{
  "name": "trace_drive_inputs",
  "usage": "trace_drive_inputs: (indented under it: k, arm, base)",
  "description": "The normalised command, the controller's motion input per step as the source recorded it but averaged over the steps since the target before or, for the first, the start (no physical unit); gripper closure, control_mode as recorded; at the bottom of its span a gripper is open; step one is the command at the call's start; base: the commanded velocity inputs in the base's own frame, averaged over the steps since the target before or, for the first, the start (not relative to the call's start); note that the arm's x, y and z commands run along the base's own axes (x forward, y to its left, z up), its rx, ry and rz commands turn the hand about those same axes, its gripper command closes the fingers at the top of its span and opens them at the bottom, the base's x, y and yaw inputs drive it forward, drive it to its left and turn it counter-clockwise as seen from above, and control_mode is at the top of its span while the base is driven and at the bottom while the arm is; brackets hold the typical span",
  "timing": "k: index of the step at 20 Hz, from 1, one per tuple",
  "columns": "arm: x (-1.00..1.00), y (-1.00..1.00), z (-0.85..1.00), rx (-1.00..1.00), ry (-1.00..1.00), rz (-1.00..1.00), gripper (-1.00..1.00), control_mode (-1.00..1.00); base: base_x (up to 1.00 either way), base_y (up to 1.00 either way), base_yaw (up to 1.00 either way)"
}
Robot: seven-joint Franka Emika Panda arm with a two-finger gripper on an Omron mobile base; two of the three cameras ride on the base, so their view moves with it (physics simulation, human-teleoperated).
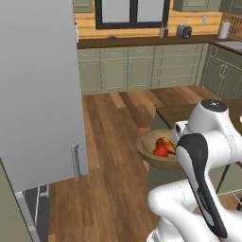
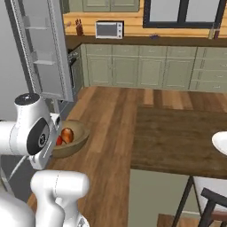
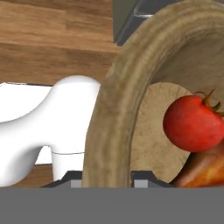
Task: Pick the chicken drumstick and tomato from their plates and place them in the bowl. Then put the bowl in the fridge.
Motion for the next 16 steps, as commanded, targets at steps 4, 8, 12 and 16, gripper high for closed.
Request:
trace_drive_inputs:
  k: [4,8,12,16]
  arm:
    - [0.00,0.00,0.00,0.00,0.00,0.00,1.00,1.00]
    - [0.00,0.00,0.00,0.00,0.00,0.00,1.00,1.00]
    - [0.00,0.00,0.00,0.00,0.00,0.00,1.00,1.00]
    - [0.00,0.00,0.00,0.00,0.00,0.00,1.00,1.00]
  base:
    - [1.00,0.00,0.00]
    - [1.00,-0.01,0.00]
    - [1.00,-0.17,0.00]
    - [0.92,-0.30,0.00]
